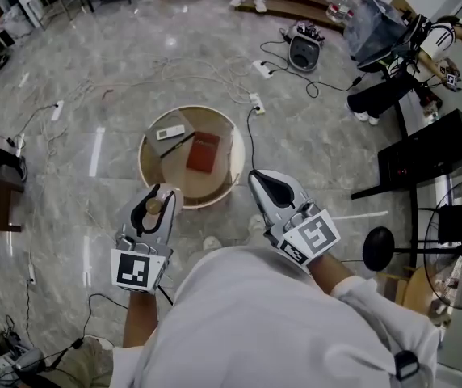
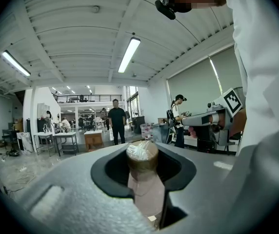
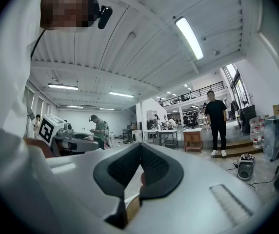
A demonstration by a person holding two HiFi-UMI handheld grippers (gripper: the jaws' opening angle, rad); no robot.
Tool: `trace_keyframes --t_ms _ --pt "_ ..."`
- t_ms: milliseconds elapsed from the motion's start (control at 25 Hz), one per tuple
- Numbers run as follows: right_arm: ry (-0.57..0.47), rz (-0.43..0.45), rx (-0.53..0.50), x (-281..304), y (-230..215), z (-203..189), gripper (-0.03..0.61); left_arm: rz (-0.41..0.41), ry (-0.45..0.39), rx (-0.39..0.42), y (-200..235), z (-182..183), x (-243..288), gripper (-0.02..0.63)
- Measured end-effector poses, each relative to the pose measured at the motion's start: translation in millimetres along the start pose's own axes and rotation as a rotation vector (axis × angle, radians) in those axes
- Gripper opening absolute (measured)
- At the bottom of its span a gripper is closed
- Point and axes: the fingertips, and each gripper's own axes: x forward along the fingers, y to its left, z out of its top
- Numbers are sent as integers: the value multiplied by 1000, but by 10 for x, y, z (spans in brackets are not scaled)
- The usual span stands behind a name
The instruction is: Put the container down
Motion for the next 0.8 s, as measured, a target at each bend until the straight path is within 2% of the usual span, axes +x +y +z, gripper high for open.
trace_keyframes --t_ms 800 --pt "79 -37 -22 259 52 -286 0 -43 37 -27 287 -356 193 112"
